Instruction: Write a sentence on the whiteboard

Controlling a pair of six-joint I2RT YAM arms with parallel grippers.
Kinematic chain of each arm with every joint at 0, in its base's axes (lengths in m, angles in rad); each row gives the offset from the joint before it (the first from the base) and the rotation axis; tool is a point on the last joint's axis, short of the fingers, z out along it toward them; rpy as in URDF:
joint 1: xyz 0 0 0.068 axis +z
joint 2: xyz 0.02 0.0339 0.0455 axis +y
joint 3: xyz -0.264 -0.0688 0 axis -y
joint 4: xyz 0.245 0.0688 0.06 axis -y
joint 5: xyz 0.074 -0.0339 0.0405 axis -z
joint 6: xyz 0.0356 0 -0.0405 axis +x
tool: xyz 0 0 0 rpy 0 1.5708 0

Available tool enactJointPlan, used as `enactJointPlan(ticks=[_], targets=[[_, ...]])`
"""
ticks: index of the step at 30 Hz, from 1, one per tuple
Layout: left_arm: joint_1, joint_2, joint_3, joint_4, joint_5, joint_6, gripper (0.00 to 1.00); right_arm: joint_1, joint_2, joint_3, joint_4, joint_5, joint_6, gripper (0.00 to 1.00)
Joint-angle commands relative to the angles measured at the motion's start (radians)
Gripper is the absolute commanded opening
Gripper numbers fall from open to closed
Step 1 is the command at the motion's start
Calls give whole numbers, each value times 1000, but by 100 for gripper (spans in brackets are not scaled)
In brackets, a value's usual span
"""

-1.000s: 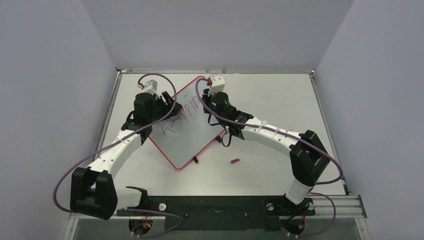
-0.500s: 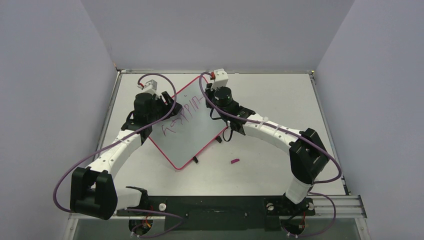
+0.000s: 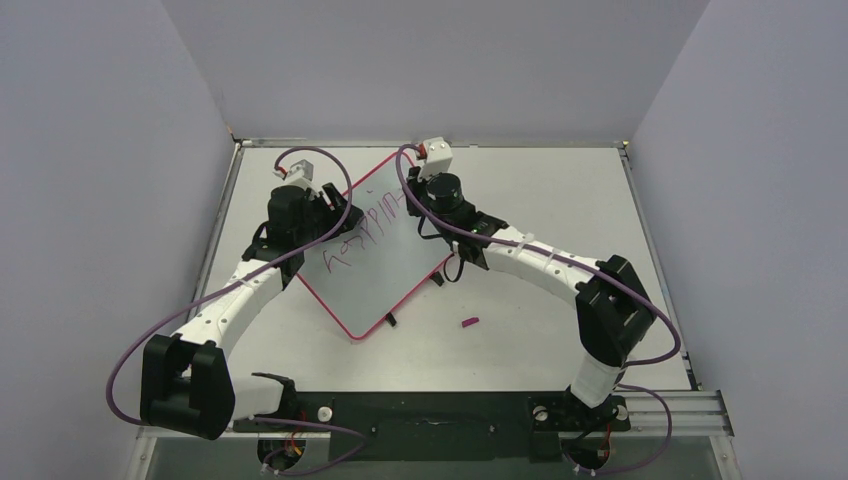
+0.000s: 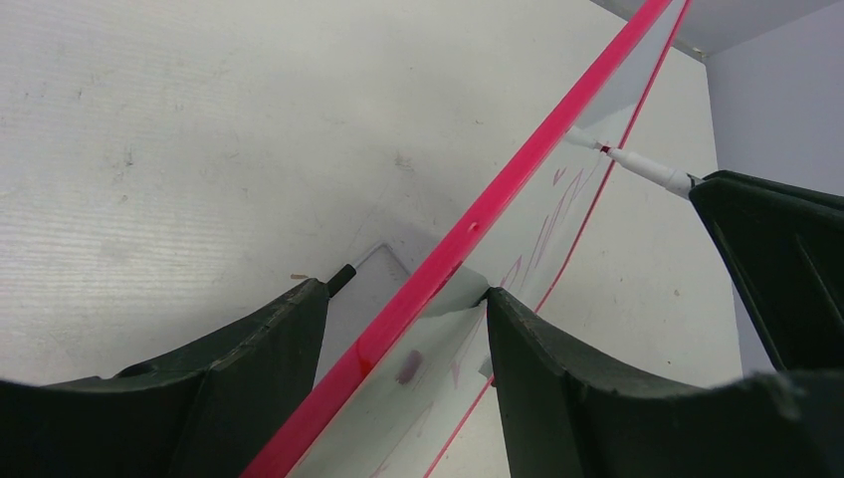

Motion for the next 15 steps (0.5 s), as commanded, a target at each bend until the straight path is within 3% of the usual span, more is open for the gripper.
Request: enactJointPlan(ticks=[1, 15], targets=[[-34, 6, -31, 47, 10, 75, 47, 21, -9, -26, 32, -33, 19, 0], [-35, 2, -31, 47, 10, 75, 46, 45, -62, -136, 31, 42, 28, 0]])
